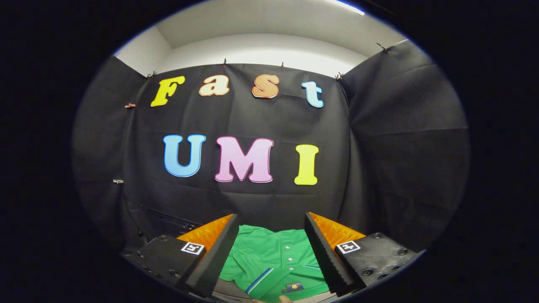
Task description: Put the clothes into the washing machine and then close the washing machine lid.
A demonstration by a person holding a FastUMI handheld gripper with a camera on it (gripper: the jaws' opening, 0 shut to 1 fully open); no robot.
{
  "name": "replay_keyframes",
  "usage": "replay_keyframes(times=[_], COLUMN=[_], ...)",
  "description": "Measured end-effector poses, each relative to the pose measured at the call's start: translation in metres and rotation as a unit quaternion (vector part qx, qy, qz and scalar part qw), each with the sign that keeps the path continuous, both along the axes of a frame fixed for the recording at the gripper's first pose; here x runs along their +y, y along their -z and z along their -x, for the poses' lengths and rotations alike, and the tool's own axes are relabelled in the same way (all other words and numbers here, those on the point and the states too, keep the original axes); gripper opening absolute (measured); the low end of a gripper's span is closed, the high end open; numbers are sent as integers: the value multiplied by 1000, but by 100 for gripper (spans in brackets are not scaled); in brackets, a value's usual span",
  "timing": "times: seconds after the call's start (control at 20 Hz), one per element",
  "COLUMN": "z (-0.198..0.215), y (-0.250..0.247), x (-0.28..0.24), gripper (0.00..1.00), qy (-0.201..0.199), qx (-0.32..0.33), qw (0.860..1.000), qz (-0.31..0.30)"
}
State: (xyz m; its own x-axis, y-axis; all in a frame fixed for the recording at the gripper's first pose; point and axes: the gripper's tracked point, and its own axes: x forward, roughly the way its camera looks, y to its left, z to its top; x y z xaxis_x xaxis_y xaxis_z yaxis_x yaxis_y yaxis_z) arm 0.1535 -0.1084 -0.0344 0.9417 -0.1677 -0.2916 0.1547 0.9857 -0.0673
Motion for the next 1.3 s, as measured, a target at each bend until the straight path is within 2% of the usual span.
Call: replay_keyframes(times=[0.2, 0.5, 0.8, 1.3], z=[-28, -59, -61, -52], y=[35, 98, 157, 200], x=[-20, -31, -46, -54], gripper=[98, 98, 99, 99], qy=[30, 24, 26, 25], qx=[41, 127, 218, 301], qw=[998, 991, 975, 953], qz=[-32, -30, -29, -18])
